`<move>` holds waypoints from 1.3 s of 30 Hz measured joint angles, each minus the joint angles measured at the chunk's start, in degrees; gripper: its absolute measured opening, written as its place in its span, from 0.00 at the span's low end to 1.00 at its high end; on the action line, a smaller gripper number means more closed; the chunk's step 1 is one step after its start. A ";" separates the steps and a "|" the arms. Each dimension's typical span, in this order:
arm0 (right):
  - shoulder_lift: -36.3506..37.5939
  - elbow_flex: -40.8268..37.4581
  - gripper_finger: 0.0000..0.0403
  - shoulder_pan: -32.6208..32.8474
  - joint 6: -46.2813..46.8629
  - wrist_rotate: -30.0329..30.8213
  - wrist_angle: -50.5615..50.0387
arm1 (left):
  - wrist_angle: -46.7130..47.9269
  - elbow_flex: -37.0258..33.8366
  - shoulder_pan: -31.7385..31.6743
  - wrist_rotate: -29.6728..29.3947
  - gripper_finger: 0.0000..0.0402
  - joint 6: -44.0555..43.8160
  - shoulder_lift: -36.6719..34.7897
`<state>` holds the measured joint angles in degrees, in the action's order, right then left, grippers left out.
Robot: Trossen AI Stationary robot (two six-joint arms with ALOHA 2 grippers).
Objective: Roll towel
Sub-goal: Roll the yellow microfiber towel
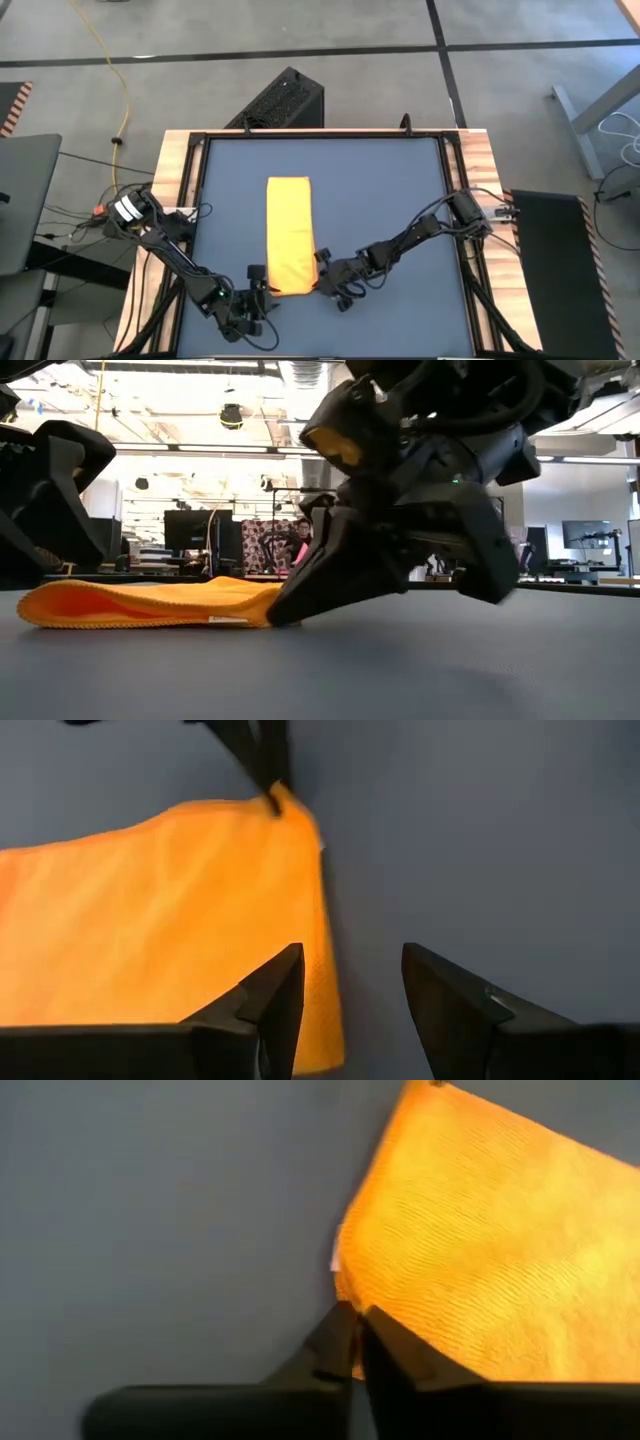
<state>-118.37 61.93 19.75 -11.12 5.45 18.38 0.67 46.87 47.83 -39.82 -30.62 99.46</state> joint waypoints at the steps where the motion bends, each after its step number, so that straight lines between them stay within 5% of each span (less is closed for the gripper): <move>1: 0.00 0.00 0.04 -0.25 1.26 -0.30 0.30 | -0.53 0.00 -0.10 -0.12 0.40 0.38 0.00; 19: 0.70 -0.52 0.03 -5.72 34.88 -22.54 -2.47 | -6.62 0.02 -6.14 -1.96 0.40 7.51 0.00; 36: 2.84 -0.67 0.03 -5.92 49.93 -22.57 -3.08 | -10.39 0.13 -4.70 1.91 0.40 1.30 1.00; 39: 2.97 -1.47 0.03 -5.36 50.09 -21.97 -2.43 | -9.27 0.10 -0.64 -2.34 0.39 -2.03 0.98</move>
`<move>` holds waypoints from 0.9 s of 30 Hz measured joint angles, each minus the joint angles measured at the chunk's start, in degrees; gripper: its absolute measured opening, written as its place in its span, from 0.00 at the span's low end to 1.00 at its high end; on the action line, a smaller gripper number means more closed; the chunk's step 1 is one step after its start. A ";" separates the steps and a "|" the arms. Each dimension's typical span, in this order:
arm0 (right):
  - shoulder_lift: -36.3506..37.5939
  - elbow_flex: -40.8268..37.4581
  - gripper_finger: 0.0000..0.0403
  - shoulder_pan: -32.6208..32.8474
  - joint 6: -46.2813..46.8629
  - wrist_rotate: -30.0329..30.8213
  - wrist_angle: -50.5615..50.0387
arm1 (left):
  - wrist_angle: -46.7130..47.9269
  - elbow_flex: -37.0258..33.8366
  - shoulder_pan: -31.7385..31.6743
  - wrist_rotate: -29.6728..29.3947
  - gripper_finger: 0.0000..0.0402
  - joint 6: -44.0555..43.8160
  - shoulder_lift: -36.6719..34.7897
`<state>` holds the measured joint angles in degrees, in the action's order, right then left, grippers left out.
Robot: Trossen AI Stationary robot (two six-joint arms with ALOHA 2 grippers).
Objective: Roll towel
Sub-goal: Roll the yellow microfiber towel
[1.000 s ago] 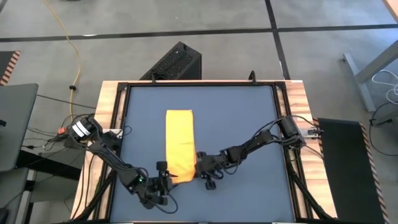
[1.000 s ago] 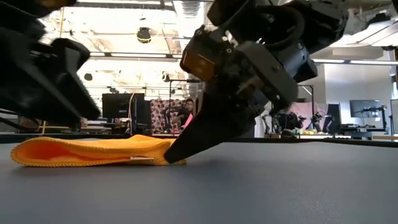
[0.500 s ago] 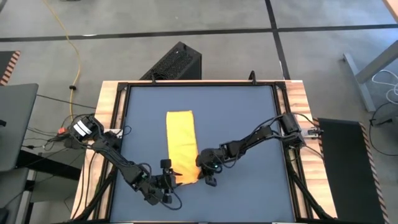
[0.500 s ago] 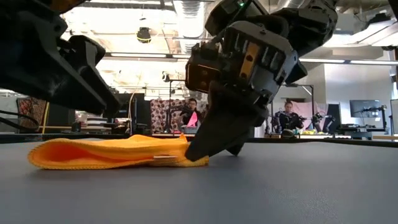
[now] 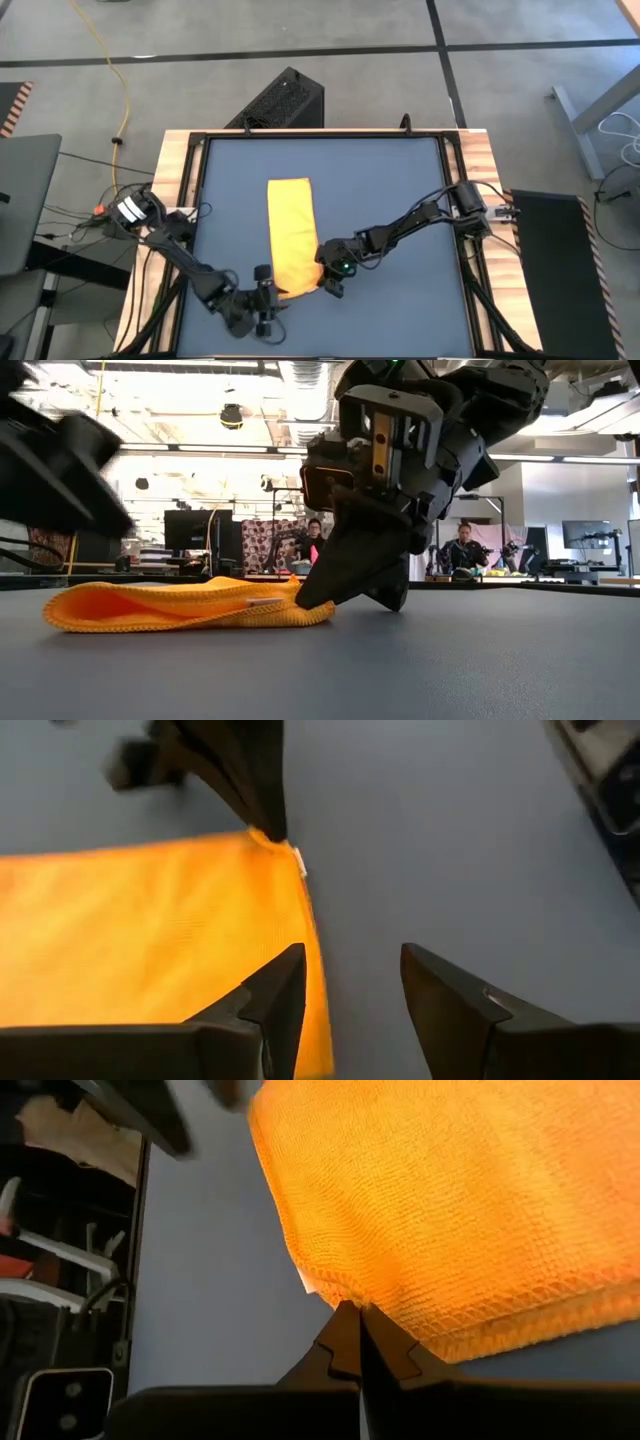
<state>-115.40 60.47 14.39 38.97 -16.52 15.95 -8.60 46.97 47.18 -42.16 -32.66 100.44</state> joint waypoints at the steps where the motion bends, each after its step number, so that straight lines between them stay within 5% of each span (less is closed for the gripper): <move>1: 0.02 -0.09 0.03 0.18 -0.08 0.18 -0.03 | 0.42 0.01 1.60 -2.87 0.38 0.07 -0.21; 4: 0.05 -0.30 0.03 0.57 -0.14 0.28 0.02 | 3.95 0.95 5.15 -8.30 0.34 3.31 -0.67; 9: 0.05 -0.33 0.03 0.57 0.22 0.38 0.19 | 14.18 2.43 5.33 -0.51 0.30 4.53 0.06; 14: 0.05 -0.37 0.03 0.51 1.00 0.73 0.68 | 15.52 2.44 3.18 -1.58 0.30 10.07 0.03; 20: 0.03 -0.37 0.04 0.51 1.72 1.52 0.97 | 15.78 2.46 -0.25 7.59 0.30 25.33 0.05; 27: -0.02 -0.39 0.04 0.09 2.84 1.49 1.26 | 17.61 2.46 -3.35 9.01 0.30 40.57 0.05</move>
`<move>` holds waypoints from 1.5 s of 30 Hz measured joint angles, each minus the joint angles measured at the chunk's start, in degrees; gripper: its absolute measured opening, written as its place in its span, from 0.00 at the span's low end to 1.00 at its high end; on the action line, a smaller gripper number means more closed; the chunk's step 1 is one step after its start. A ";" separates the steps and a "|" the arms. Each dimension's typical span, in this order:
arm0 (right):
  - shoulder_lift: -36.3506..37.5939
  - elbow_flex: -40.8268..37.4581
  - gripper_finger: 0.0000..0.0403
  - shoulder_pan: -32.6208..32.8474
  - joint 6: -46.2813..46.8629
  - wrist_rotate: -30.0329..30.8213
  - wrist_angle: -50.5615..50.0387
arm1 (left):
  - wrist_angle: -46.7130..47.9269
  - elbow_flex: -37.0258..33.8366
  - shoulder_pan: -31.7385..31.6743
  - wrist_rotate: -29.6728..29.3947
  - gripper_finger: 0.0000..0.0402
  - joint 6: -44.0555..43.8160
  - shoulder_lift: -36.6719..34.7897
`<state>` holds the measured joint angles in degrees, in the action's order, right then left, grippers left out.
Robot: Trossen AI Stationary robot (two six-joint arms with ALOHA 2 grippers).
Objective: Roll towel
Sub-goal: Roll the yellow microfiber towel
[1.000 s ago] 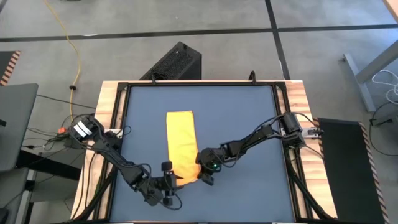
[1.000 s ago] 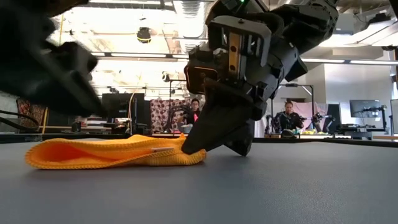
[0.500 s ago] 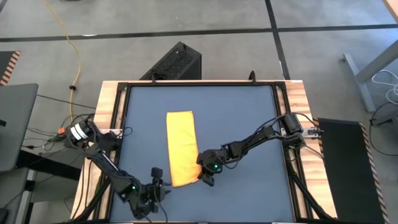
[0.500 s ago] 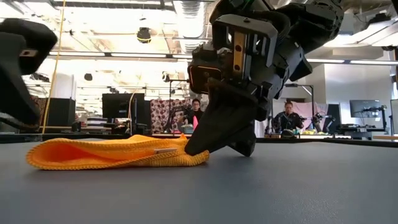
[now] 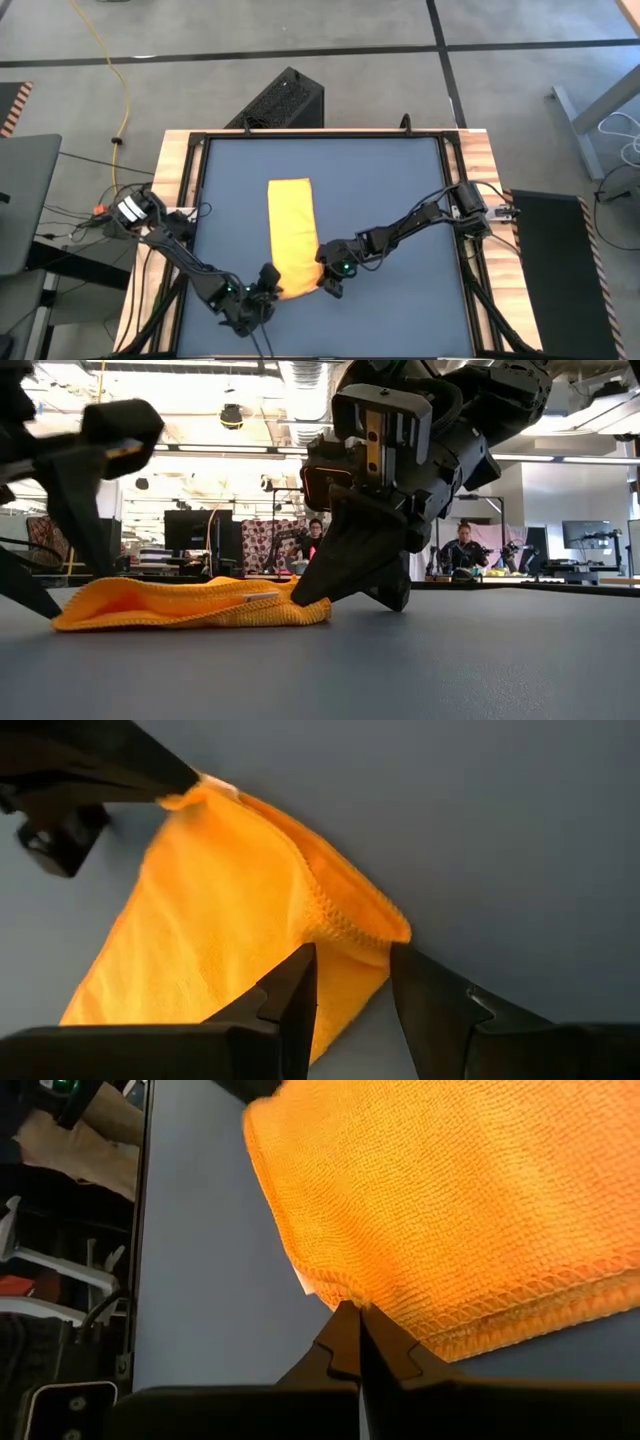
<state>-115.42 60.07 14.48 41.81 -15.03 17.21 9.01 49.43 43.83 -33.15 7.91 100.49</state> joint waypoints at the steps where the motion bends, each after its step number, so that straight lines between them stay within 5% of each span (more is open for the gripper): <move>1: 0.00 0.00 0.04 0.00 -0.02 0.00 0.00 | 0.48 0.00 -0.35 0.80 0.30 1.41 0.00; 11: -0.01 0.00 0.04 0.00 -0.07 0.00 -0.07 | 0.72 0.02 -1.90 6.56 0.28 8.38 -0.02; 18: -0.02 -0.02 0.04 -0.32 0.34 -0.07 -0.42 | -2.45 0.02 -2.52 10.50 0.13 5.38 0.73; 22: -0.02 0.02 0.04 -0.36 1.71 -0.13 -0.68 | -6.36 0.02 -3.51 13.56 0.02 -6.36 1.50; 33: 0.11 0.13 0.04 0.00 10.50 -5.49 -4.77 | -25.32 -6.55 -2.36 19.37 0.00 -37.83 1.68; 45: 0.08 0.11 0.06 0.04 18.74 -15.90 -10.34 | -35.71 -10.14 -3.28 19.43 0.00 -49.69 1.68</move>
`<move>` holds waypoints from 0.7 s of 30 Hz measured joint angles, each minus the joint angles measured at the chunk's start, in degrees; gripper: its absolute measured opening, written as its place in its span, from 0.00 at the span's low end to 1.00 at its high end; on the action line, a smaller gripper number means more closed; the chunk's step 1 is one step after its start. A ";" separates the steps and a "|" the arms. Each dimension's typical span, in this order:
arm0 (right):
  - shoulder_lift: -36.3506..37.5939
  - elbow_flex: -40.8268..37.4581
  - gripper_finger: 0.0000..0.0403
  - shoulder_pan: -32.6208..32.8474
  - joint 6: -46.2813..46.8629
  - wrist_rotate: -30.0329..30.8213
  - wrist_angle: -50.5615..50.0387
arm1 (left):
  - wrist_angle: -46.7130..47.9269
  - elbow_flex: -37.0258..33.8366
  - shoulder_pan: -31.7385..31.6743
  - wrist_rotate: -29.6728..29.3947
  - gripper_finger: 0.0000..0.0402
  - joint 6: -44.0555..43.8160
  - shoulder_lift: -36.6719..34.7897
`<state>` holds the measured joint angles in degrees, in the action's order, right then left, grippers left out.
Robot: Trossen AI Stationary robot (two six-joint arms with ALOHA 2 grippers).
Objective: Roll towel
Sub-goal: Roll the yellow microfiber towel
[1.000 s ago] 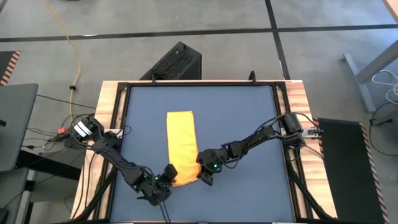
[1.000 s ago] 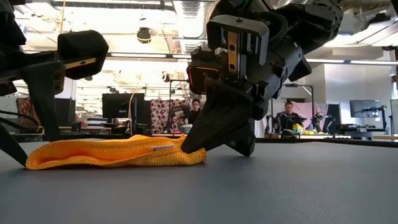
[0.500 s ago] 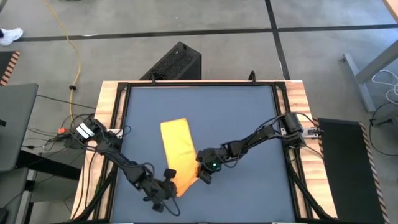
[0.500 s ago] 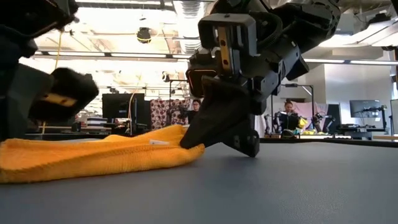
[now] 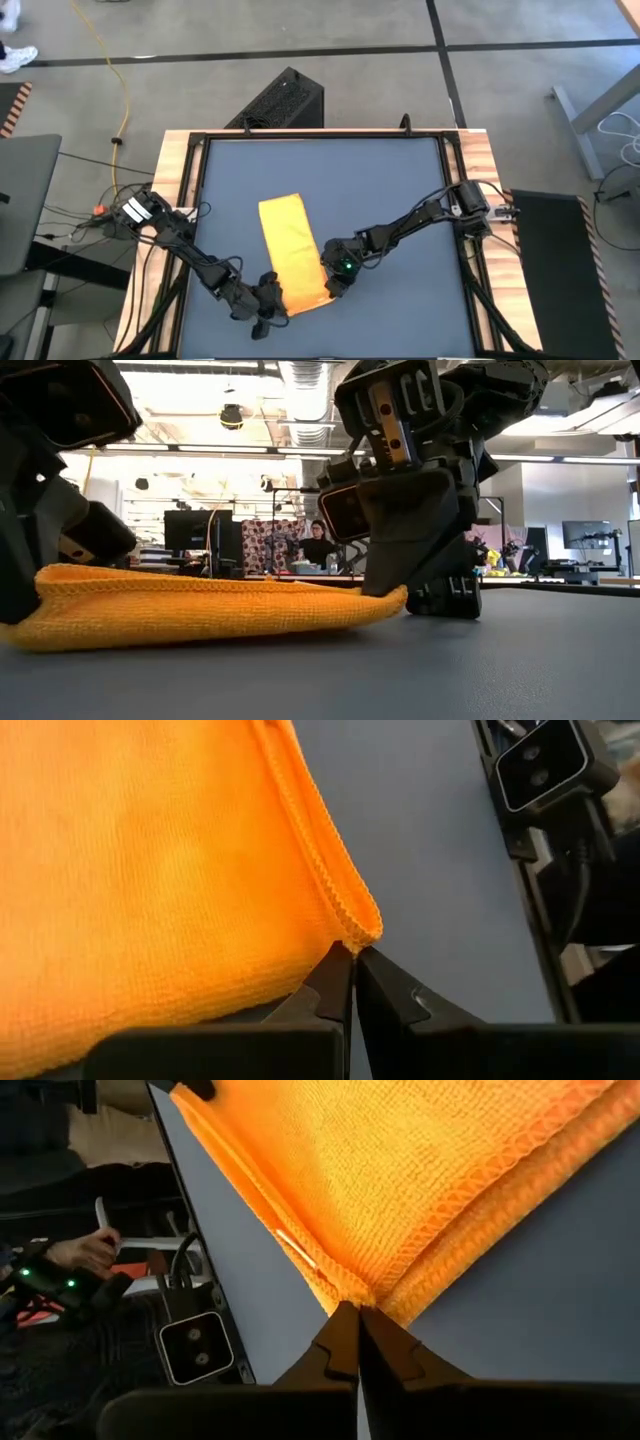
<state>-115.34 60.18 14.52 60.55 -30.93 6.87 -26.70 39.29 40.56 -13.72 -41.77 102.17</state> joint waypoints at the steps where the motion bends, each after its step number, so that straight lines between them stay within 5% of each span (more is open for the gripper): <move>1: -0.01 -0.03 0.07 0.00 -0.21 0.00 -0.02 | -0.02 0.00 -0.24 0.71 0.00 -0.95 0.00; 12: 0.17 -0.12 0.23 -0.42 -4.82 0.52 0.16 | 0.44 0.00 -0.50 1.74 0.00 -11.24 0.00; 21: 9.74 -0.54 0.32 -1.99 -22.57 3.56 -13.22 | 0.37 0.00 -0.50 1.99 0.00 -17.32 0.00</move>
<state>-105.60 59.64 12.53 37.98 -27.37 -6.35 -26.33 39.29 40.05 -11.73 -59.10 102.17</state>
